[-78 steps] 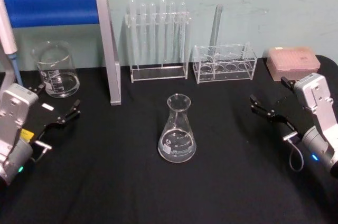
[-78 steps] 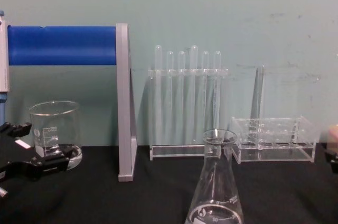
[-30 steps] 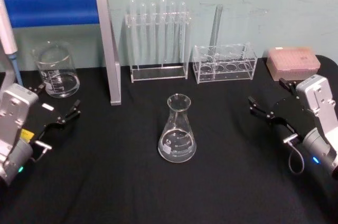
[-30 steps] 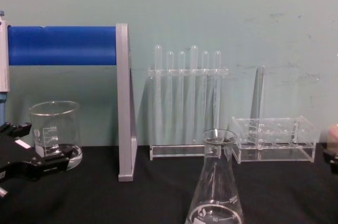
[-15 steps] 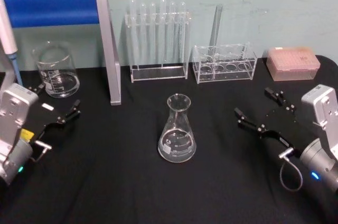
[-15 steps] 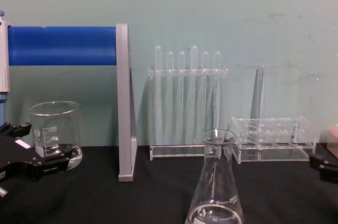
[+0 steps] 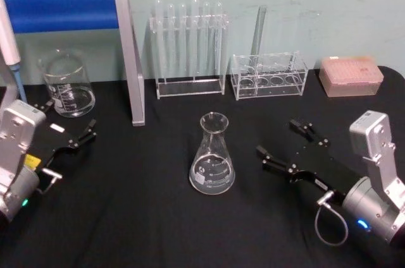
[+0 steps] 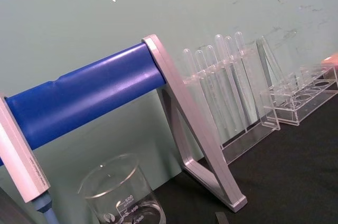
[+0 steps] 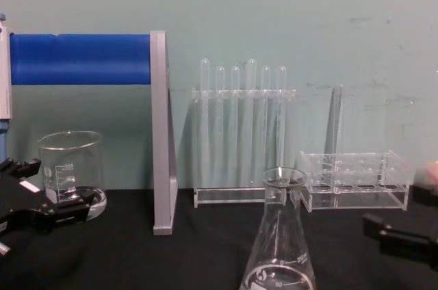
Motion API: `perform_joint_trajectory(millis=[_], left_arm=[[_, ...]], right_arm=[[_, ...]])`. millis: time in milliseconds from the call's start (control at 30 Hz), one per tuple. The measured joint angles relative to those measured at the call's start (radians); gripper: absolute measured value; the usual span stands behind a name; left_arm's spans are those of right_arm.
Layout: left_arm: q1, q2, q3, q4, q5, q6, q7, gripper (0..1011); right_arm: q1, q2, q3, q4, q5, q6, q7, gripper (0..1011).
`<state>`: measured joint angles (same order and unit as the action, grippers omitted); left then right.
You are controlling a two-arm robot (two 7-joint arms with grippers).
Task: Grasp the erlenmeyer flask with one hand, shake it three times, then place it back.
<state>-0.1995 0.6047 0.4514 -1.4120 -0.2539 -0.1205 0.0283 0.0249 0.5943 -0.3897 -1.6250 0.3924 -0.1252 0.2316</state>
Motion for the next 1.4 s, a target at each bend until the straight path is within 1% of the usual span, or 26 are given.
perform_joint_trajectory(millis=[67,300,533,700,1033,1100,1233,1267,1400], left_arm=[[0.0,0.0,0.0,0.0,0.0,0.0,0.0,1001],[0.0,0.0,0.0,0.0,0.0,0.0,0.0,1001],[0.0,0.0,0.0,0.0,0.0,0.0,0.0,1001],[0.0,0.0,0.0,0.0,0.0,0.0,0.0,1001],[0.0,0.0,0.0,0.0,0.0,0.0,0.0,1001],[0.0,0.0,0.0,0.0,0.0,0.0,0.0,1001],[0.0,0.0,0.0,0.0,0.0,0.0,0.0,1001],[0.0,0.0,0.0,0.0,0.0,0.0,0.0,1001],[0.0,0.0,0.0,0.0,0.0,0.0,0.0,1001]], right_arm=[[0.005,-0.012,-0.007,0.002,0.001,0.005,0.023,1000],[0.018,-0.035,-0.017,0.008,0.008,0.009,0.071,1000],[0.045,-0.069,-0.027,0.03,0.016,0.023,0.126,1000],[0.066,-0.091,-0.031,0.052,0.016,0.028,0.15,1000],[0.118,-0.144,-0.039,0.115,-0.001,0.027,0.201,1000],[0.121,-0.147,-0.04,0.12,-0.002,0.028,0.205,1000],[0.146,-0.173,-0.043,0.157,-0.013,0.03,0.225,1000],[0.146,-0.173,-0.043,0.157,-0.013,0.03,0.225,1000],[0.165,-0.194,-0.044,0.185,-0.022,0.032,0.234,1000]])
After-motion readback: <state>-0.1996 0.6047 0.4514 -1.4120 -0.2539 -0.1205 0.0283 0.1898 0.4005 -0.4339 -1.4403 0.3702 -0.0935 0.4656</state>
